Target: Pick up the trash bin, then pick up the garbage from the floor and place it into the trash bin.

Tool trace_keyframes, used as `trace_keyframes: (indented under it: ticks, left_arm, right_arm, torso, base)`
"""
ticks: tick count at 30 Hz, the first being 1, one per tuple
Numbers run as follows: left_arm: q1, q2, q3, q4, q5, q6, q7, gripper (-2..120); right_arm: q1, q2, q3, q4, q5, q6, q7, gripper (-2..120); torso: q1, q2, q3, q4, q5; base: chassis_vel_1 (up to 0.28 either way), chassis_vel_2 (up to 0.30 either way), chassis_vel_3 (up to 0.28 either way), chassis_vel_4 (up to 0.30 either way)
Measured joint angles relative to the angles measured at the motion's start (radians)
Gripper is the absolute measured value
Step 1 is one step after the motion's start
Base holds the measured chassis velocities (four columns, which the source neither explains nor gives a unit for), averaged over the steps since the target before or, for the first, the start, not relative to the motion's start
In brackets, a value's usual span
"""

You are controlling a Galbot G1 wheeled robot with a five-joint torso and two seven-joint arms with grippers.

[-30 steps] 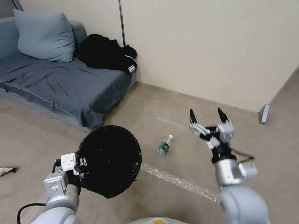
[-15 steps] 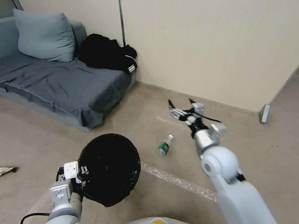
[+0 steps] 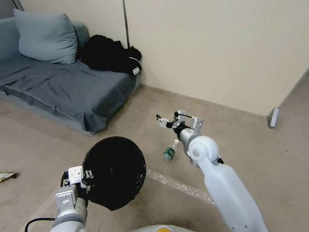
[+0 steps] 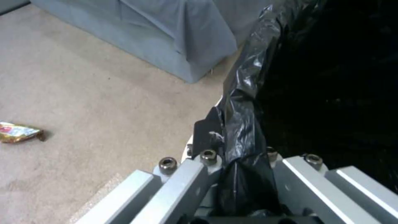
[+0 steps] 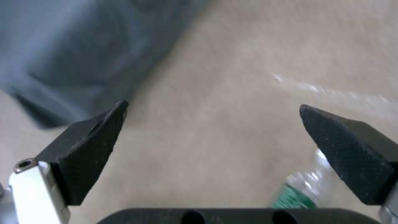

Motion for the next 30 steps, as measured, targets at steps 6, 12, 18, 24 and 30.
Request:
trace_keyframes:
  ticks: [6,12,18,24,30]
  left_arm:
    - [0.002,0.0,0.0,-0.002,0.0,-0.001,0.001,1]
    - [0.005,0.0,0.002,-0.003,0.0,-0.004,0.002,1]
    - [0.004,0.001,0.013,-0.007,0.002,-0.004,0.002,1]
    - [0.008,0.001,0.024,-0.01,0.011,-0.004,0.002,1]
    - [0.02,0.001,0.035,-0.017,0.024,-0.007,0.001,1]
  right_arm:
    - [0.031,0.004,0.003,-0.108,-0.03,-0.043,-0.003,100]
    - [0.052,0.011,0.021,-0.203,-0.058,-0.06,-0.025,100]
    - [0.068,0.021,0.058,-0.306,-0.06,-0.082,-0.05,100]
    - [0.078,0.028,0.07,-0.352,-0.061,-0.082,-0.07,100]
    - [0.099,0.048,0.073,-0.409,-0.059,-0.08,-0.081,100]
  torso:
    - [0.0,0.0,0.0,0.0,0.0]
    - [0.0,0.0,0.0,0.0,0.0]
    - [0.0,0.0,0.0,0.0,-0.0001]
    - [0.0,0.0,0.0,0.0,-0.0001]
    - [0.0,0.0,0.0,0.0,-0.0001]
  base:
    - [0.0,0.0,0.0,0.0]
    - [0.0,0.0,0.0,0.0]
    - [0.0,0.0,0.0,0.0]
    - [0.0,0.0,0.0,0.0]
    - [0.0,0.0,0.0,0.0]
